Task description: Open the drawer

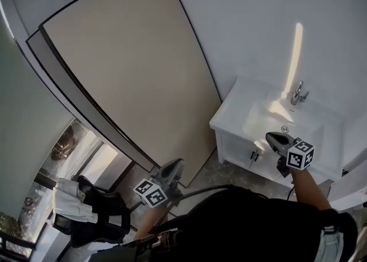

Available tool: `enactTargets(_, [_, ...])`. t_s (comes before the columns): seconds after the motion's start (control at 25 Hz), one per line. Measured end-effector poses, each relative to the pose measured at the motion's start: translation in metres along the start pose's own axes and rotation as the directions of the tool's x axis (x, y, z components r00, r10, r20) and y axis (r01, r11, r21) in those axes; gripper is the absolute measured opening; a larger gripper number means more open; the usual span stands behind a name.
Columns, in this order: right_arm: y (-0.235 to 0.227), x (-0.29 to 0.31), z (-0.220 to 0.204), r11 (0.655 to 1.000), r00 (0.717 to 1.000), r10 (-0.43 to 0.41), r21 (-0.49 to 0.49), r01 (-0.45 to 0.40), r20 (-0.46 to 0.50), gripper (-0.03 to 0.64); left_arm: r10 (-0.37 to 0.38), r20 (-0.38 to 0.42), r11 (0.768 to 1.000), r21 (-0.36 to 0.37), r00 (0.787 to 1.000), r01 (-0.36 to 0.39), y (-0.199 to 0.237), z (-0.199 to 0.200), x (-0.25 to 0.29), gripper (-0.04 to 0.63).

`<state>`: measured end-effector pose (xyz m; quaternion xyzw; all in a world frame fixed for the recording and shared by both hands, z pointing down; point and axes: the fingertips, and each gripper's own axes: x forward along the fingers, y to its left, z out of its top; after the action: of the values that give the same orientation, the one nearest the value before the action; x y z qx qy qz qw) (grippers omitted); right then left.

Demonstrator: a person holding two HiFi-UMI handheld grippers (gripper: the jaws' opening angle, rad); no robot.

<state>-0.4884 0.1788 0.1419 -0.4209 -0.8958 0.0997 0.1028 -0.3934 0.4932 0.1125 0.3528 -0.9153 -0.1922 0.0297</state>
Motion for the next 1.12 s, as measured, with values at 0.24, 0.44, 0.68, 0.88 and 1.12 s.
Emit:
enactTargets(0.24, [-0.038, 0.012, -0.002, 1.0, 1.0, 0.005, 0.031, -0.005, 0.002, 0.002, -0.045, -0.044, 0.999, -0.017, 0.998, 0.044, 0.001, -0.007, 0.06, 0.0])
enactTargets(0.44, [-0.068, 0.027, -0.008, 0.997, 0.998, -0.058, 0.053, 0.058, -0.003, 0.002, -0.094, -0.049, 0.995, -0.02, 0.994, 0.093, 0.034, 0.003, 0.093, 0.0])
enactTargets(0.68, [-0.086, 0.062, 0.012, 0.983, 0.983, -0.179, 0.044, 0.177, 0.031, 0.002, -0.216, -0.07, 0.976, -0.039, 0.974, 0.213, 0.096, 0.024, 0.131, 0.0])
enactTargets(0.88, [-0.095, 0.109, 0.04, 0.953, 0.952, -0.303, 0.027, 0.302, 0.052, 0.002, -0.345, -0.102, 0.938, -0.051, 0.933, 0.342, 0.173, 0.056, 0.172, 0.0])
enactTargets(1.12, [-0.116, 0.152, 0.056, 0.901, 0.902, -0.429, 0.091, 0.423, 0.056, 0.002, -0.452, -0.152, 0.89, -0.136, 0.879, 0.434, 0.236, 0.075, 0.226, 0.0])
